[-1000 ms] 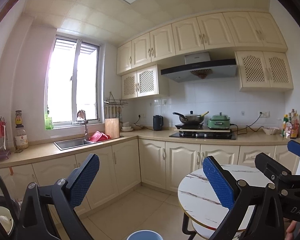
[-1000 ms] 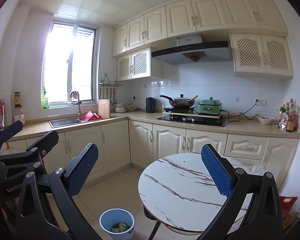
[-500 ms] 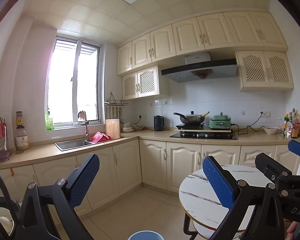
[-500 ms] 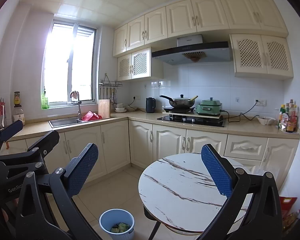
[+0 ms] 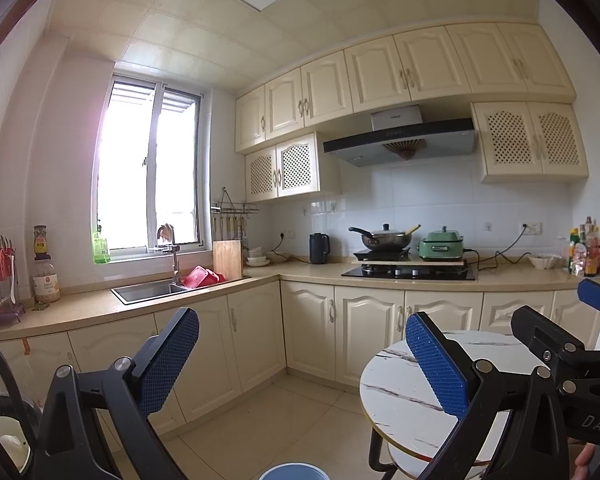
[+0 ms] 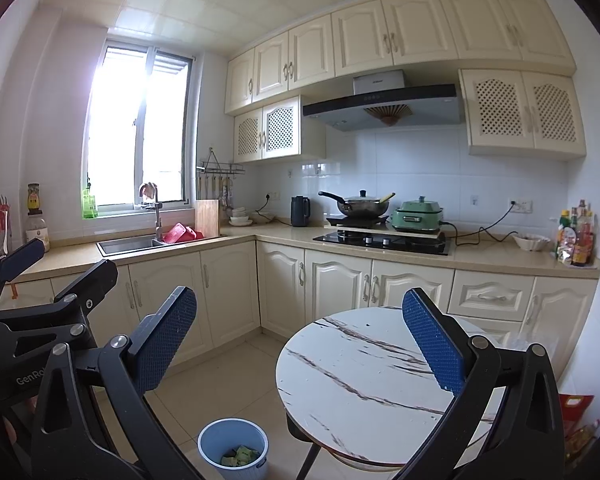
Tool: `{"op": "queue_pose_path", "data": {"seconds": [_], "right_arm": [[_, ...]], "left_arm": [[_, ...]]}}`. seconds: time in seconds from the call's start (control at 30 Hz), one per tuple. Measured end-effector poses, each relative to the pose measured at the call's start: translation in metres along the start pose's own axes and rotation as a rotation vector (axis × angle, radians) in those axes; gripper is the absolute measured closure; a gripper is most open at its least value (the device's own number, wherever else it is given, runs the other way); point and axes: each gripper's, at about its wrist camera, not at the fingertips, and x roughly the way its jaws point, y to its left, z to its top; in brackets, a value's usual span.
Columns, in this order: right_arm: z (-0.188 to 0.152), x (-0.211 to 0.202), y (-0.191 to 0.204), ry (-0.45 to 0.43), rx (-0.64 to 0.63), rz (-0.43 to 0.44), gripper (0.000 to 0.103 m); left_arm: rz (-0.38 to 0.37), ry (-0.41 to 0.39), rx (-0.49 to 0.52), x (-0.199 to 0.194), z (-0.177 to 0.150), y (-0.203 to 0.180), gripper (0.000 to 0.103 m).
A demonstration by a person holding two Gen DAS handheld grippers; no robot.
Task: Collect trash
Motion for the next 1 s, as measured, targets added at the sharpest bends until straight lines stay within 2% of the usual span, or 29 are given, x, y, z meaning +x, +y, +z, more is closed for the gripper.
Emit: {"op": "queue_pose_path", "data": {"seconds": [1.0], "right_arm": [[-0.002,0.002,-0.006,0.004,-0.001,0.000,0.000]], "left_arm": [[-0.011,0.005,0.001,0.007,0.017,0.023,0.001]]}}
